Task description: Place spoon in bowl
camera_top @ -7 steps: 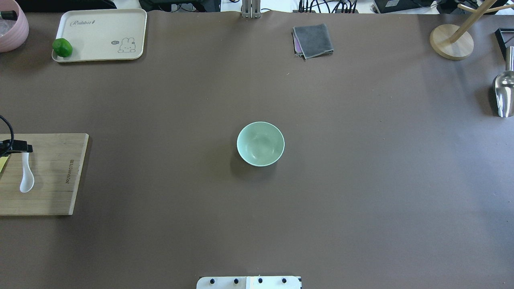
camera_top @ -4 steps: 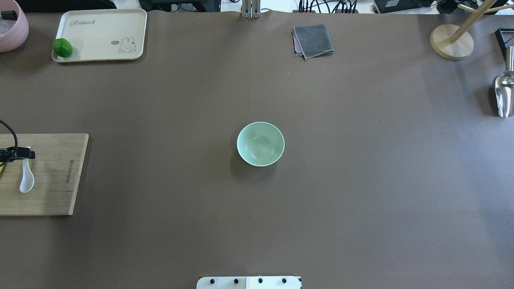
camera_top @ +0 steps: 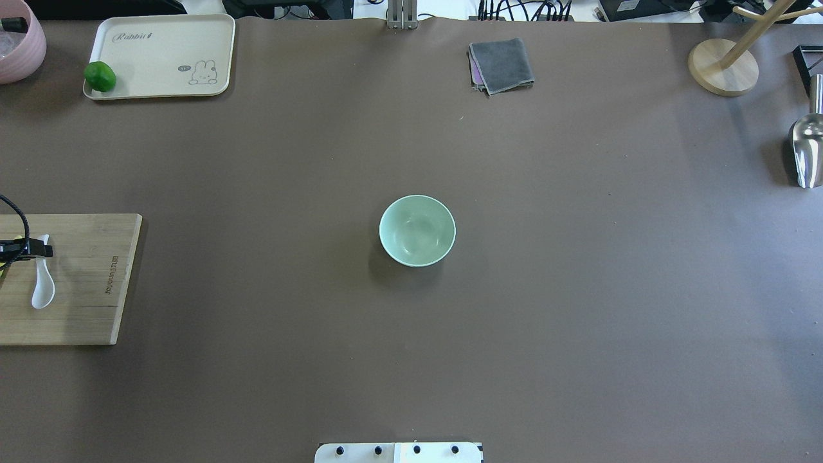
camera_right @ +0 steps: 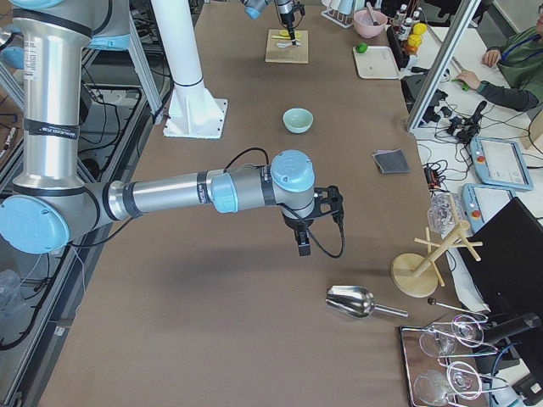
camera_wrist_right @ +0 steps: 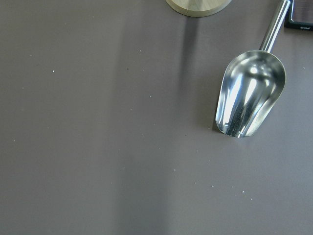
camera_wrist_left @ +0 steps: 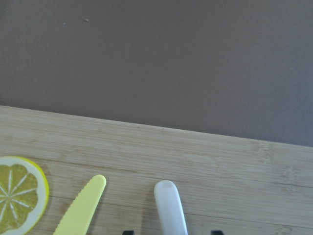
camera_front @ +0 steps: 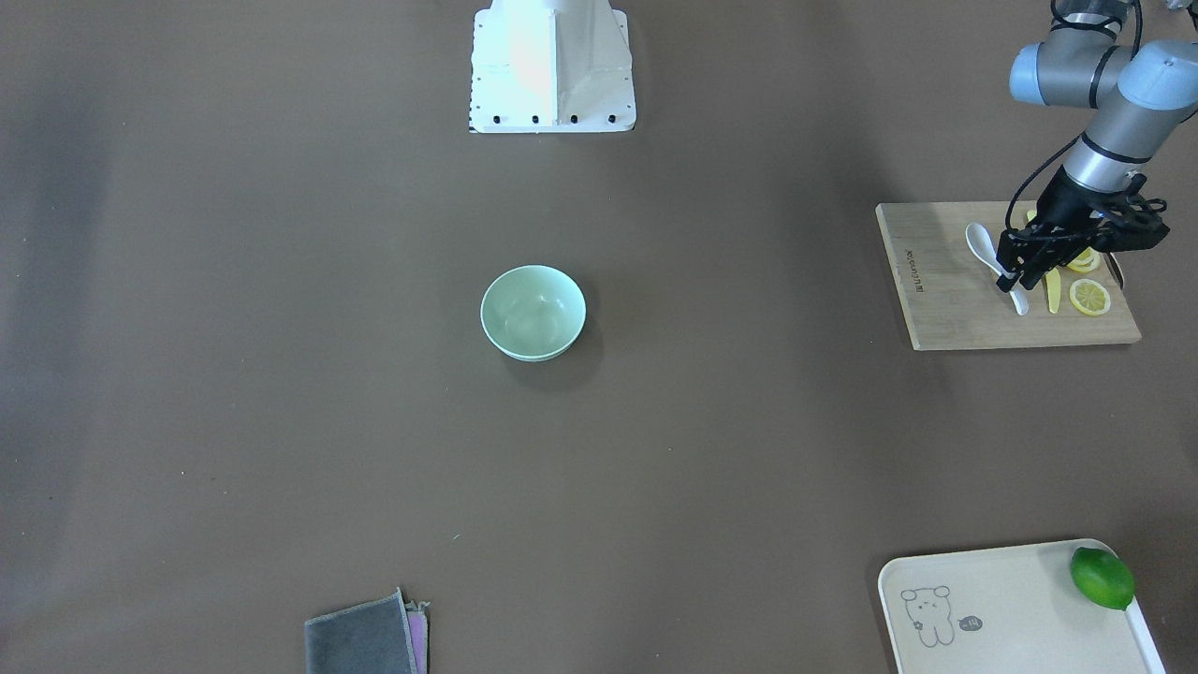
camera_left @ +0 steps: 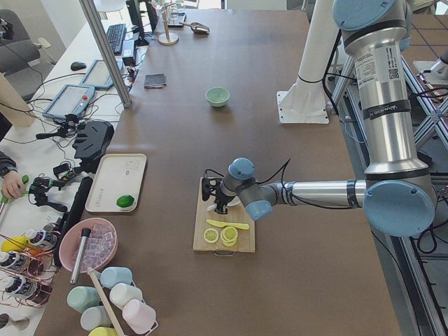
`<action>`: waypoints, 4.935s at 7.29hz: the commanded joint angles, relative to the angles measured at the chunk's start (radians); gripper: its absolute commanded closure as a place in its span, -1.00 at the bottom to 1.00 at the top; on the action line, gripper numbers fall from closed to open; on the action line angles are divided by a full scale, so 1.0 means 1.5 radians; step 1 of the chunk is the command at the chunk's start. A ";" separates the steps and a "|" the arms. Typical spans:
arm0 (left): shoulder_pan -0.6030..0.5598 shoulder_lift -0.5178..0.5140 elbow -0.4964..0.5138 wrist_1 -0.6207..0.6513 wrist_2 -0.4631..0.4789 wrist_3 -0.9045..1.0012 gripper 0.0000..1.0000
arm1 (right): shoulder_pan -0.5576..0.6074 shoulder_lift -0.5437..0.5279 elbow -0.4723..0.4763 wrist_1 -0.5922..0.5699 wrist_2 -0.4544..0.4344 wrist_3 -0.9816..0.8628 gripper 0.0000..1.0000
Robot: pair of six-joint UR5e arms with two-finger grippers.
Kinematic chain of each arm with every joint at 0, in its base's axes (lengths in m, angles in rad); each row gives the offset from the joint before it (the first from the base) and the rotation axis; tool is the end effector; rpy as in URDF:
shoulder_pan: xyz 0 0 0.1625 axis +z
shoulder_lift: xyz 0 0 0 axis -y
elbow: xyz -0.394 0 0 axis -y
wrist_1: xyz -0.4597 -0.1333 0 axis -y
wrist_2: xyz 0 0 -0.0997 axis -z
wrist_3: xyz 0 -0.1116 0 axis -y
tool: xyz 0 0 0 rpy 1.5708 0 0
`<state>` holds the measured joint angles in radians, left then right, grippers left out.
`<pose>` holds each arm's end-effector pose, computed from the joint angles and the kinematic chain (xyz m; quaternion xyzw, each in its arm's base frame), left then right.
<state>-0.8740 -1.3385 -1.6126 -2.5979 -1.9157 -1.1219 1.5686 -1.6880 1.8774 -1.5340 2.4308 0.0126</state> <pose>0.2511 -0.4490 0.6293 0.1221 0.4121 -0.1218 0.8947 0.0476 -0.5190 0.5158 0.0995 -0.4150 -0.0423 0.9034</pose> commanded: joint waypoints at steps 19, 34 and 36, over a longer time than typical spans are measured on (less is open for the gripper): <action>0.320 -0.596 0.004 0.300 0.349 -0.542 -0.91 | 0.022 -0.079 -0.011 0.000 -0.002 -0.007 -1.00; -0.388 -0.133 -0.357 0.985 -0.242 0.846 -0.95 | 0.023 -0.077 -0.047 -0.008 -0.123 -0.086 -1.00; -0.409 -0.049 -0.252 0.713 -0.310 0.823 -0.95 | 0.023 -0.077 -0.047 -0.007 -0.121 -0.086 -1.00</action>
<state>-1.4609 -1.4800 -2.0914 -1.3139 -2.3146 0.1185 1.6030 -1.8034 1.8071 -1.5453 2.2474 -0.1164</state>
